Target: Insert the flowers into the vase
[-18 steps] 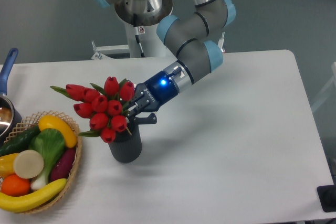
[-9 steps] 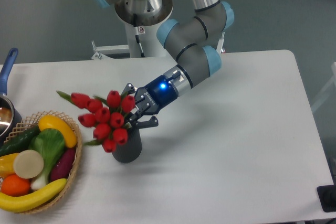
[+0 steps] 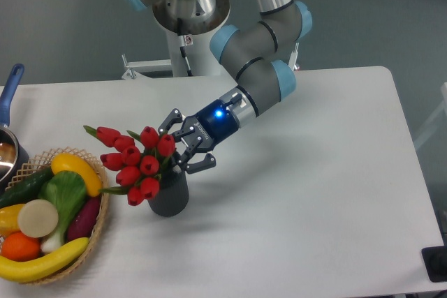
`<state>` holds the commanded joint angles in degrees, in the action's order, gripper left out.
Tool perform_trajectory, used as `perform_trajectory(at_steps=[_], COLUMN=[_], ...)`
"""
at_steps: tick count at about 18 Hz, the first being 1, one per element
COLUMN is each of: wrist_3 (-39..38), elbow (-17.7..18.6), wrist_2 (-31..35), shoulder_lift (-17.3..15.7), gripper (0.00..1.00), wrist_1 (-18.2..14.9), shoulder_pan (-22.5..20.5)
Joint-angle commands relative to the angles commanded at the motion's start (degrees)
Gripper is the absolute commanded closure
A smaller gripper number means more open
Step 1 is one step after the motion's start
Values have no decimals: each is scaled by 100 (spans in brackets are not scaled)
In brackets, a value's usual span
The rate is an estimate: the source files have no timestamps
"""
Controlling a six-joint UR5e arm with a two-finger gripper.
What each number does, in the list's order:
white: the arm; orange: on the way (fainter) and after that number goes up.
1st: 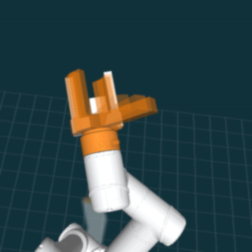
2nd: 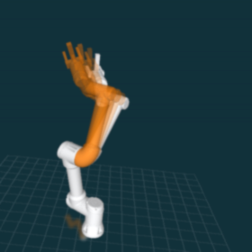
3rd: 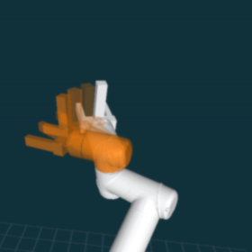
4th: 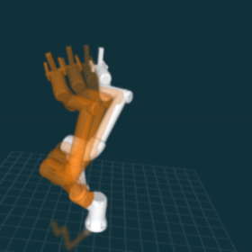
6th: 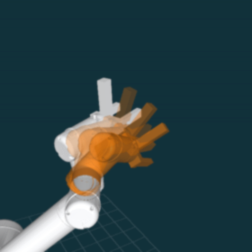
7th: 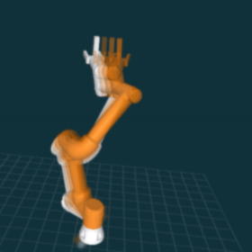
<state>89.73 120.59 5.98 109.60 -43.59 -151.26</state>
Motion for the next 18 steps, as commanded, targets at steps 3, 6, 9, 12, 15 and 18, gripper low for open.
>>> perform_trajectory(at_steps=[3, 6, 9, 12, 15, 18], wrist_3=[133, 150, 142, 54, 45, 115], elbow=[53, 26, -61, -359, -649, -1001], wrist_2=[9, 332, 1000, 1239, 1887, 2599], shoulder_lift=[-44, -245, -395, -562, -782, -800], gripper=[0, 0, 0, 0, 0, 0], wrist_1=[-9, -9, -18, -35, -35, -26], shoulder_pan=[-88, -202, -474, -965, -1519, -1968])
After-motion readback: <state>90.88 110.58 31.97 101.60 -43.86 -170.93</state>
